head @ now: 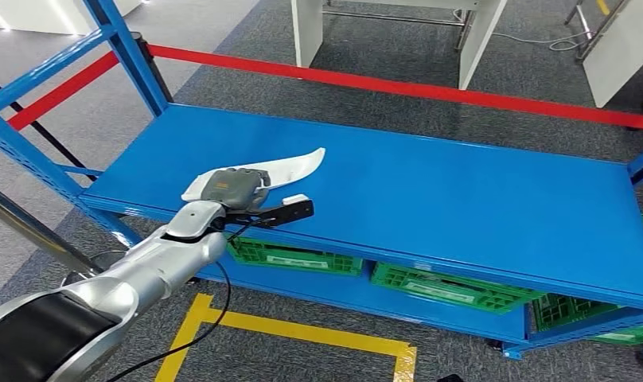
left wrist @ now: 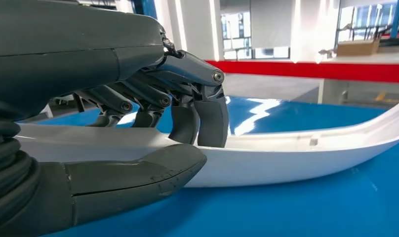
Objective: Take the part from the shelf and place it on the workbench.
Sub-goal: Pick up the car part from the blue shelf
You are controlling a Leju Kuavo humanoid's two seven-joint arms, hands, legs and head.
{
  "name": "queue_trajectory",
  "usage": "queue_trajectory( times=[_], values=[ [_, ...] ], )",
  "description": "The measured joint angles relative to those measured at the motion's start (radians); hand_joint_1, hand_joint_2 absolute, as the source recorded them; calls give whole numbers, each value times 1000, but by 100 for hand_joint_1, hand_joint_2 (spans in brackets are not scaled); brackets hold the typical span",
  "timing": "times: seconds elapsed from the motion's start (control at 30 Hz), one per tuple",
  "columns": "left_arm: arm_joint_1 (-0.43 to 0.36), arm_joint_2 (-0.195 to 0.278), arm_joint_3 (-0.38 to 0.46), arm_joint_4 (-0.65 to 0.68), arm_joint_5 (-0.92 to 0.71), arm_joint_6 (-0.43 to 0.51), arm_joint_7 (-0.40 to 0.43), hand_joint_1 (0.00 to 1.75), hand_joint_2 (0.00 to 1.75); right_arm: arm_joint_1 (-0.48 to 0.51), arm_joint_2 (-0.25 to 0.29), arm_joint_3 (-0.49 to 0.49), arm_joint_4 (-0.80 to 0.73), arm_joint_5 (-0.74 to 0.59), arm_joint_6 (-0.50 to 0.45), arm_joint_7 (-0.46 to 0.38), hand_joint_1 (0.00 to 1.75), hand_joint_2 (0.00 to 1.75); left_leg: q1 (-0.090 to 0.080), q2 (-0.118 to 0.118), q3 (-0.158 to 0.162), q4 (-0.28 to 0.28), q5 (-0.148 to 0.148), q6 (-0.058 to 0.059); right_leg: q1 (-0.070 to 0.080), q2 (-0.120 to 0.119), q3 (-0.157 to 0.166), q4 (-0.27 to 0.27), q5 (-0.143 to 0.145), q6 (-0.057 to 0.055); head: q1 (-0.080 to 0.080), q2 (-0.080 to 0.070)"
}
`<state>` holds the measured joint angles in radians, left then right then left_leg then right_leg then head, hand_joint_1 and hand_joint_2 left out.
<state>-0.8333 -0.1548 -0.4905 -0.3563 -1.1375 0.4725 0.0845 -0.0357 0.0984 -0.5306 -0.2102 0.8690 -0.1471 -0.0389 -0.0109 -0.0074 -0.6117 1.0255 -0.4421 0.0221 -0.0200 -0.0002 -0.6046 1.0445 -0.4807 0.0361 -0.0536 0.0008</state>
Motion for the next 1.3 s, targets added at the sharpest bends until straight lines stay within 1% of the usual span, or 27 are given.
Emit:
queue_trajectory(
  times=[0.1, 0.17, 0.2, 0.27, 0.3, 0.33, 0.37, 0.43, 0.47, 0.5, 0.53, 0.63, 0.67, 0.7, 0.77, 0.8, 0.83, 0.87, 0.9, 0.97, 1.0, 1.03, 1.1, 1.17, 1.2, 1.23, 1.3],
  values=[
    [5, 2, 6, 0, 2, 25, -16, 175, 175, 2, 2, -1, 0, 5, 0, 0, 0, 0, 0, -1, -5, 5, 0, -13, 1, 1, 8, -14, -2, -16, -1, 0],
    [7, 3, 11, 0, 3, 31, -21, 175, 175, 2, 4, -2, 0, 7, 0, 0, 0, 0, 2, 0, -18, 37, -26, -24, -1, 1, 10, -17, 2, -27, -3, 0],
    [7, 4, 13, 0, 4, 32, -22, 175, 175, 2, 5, -2, 0, 8, 0, 0, 0, 0, 5, 1, -37, 82, -54, -30, -2, 0, 10, -18, 3, -32, -4, 0],
    [11, 6, 17, 0, 6, 30, -28, 175, 175, 1, 5, -3, 0, 8, 0, -2, 0, 0, 9, 2, -89, 206, -112, -39, -2, 0, 10, -18, 2, -36, -6, 0],
    [15, 7, 18, 0, 7, 27, -35, 175, 175, 2, 5, -3, 0, 9, 0, -3, 0, 0, 10, 2, -109, 252, -126, -41, -2, 0, 11, -18, 2, -37, -5, 0],
    [17, 7, 20, 0, 10, 22, -42, 175, 175, 2, 5, -3, 0, 10, 0, -4, 0, 0, 11, 2, -115, 266, -121, -41, -2, 0, 11, -18, 2, -37, -6, 0],
    [18, 8, 21, 0, 12, 16, -52, 175, 175, 2, 6, -3, 0, 10, 0, -5, 0, 0, 12, 2, -104, 244, -99, -39, -2, 0, 12, -17, 2, -37, -6, 0],
    [16, 8, 23, 0, 20, 1, -72, 175, 175, 2, 6, -3, 0, 11, 0, -8, 0, 0, 12, 2, -49, 128, -34, -31, -2, 1, 15, -17, 1, -35, -6, 0],
    [15, 8, 24, 0, 25, -9, -84, 175, 175, 1, 6, -3, 0, 11, 0, -9, 0, 0, 10, 2, -22, 70, -13, -27, -1, 1, 14, -17, 0, -33, -6, 0],
    [13, 8, 26, 0, 31, -19, -96, 175, 175, 1, 6, -3, 0, 12, 1, -10, 0, 0, 8, 2, -4, 30, -4, -23, 0, 1, 12, -17, 1, -29, -5, 0],
    [13, 8, 28, 0, 37, -28, -107, 175, 175, 1, 6, -3, 0, 12, 1, -10, 0, 0, 5, 1, 4, 12, -6, -20, 1, 0, 10, -17, 2, -24, -5, 0],
    [10, 7, 34, -3, 57, -55, -143, 175, 175, 2, 6, -4, 0, 14, 2, -11, 0, 0, 6, 2, 9, -5, -5, -6, 0, -2, 4, -16, -2, -8, -4, 0],
    [8, 6, 38, -4, 68, -66, -159, 175, 175, 2, 6, -4, 0, 14, 2, -12, 0, 0, 8, 3, 11, -10, -1, 0, 0, -1, -5, 2, -17, -4, -3, 0],
    [7, 4, 43, -7, 81, -74, -175, 175, 175, 1, 6, -4, 0, 15, 2, -12, 0, 0, 10, 4, 14, -15, 1, 5, 0, -1, -24, 42, -42, -1, -1, 0],
    [6, 1, 55, -11, 115, -82, -207, 175, 175, 2, 6, -5, 0, 17, 3, -13, 0, 0, 9, 5, 13, -16, 3, 10, 0, -1, -81, 170, -104, 3, 0, 0],
    [8, -1, 63, -13, 135, -83, -223, 175, 175, 3, 6, -5, 0, 19, 3, -13, 0, 0, 8, 5, 12, -15, 3, 11, 0, -1, -107, 226, -123, 5, 0, 0],
    [10, -3, 72, -15, 159, -84, -239, 175, 175, 4, 6, -6, 0, 21, 3, -13, 0, 0, 8, 5, 12, -15, 3, 11, 0, -1, -119, 253, -125, 7, 0, 0],
    [11, -5, 84, -18, 188, -87, -255, 175, 175, 4, 6, -6, 0, 22, 3, -13, 0, 0, 8, 4, 12, -14, 3, 12, -1, -1, -113, 243, -109, 8, 0, 0],
    [13, -9, 97, -23, 220, -94, -272, 175, 175, 4, 6, -8, 0, 23, 2, -14, 0, 0, 9, 3, 13, -12, 2, 11, -1, -1, -89, 195, -77, 9, 0, 0],
    [13, -19, 126, -36, 295, -129, -306, 175, 175, 1, 6, -11, 0, 26, 1, -15, 0, 0, 7, 1, 10, -4, -2, 4, -4, -3, -20, 60, -23, 9, 1, 0],
    [13, -26, 142, -44, 336, -155, -326, 175, 175, -1, 7, -12, 0, 27, 1, -16, 0, 0, 5, 0, 8, 0, -3, 0, -4, -2, 4, 14, -11, 7, 1, 0],
    [13, -32, 158, -52, 379, -183, -346, 175, 175, -2, 7, -14, 0, 29, 0, -17, 0, 0, 2, -1, 5, 3, -3, -4, -5, -1, 17, -8, -11, 4, 1, 0],
    [13, -45, 188, -71, 460, -233, -384, 175, 175, -1, 7, -18, 0, 32, 0, -19, 0, 0, 0, -2, 2, 5, -1, -11, -4, 2, 20, -11, -12, -6, -1, 0],
    [14, -55, 216, -92, 532, -275, -411, 175, 175, 0, 8, -22, 0, 34, -1, -22, 0, 0, 3, -1, -6, 25, -18, -20, -6, 2, 20, -14, -8, -17, -3, 0],
    [15, -60, 228, -105, 569, -294, -422, 175, 175, 0, 8, -23, 0, 35, -2, -24, 0, 0, 4, -1, -20, 59, -40, -25, -8, 2, 21, -15, -7, -23, -4, 0],
    [18, -63, 241, -118, 608, -312, -434, 175, 175, 0, 8, -25, 0, 37, -3, -26, 0, 0, 6, 0, -43, 114, -71, -30, -8, 2, 21, -15, -6, -26, -6, 0],
    [32, -71, 265, -151, 695, -343, -457, 175, 175, 0, 8, -28, 0, 41, -7, -30, 0, 0, 9, 1, -100, 245, -128, -35, -8, 2, 21, -15, -7, -30, -7, 0]
  ],
)
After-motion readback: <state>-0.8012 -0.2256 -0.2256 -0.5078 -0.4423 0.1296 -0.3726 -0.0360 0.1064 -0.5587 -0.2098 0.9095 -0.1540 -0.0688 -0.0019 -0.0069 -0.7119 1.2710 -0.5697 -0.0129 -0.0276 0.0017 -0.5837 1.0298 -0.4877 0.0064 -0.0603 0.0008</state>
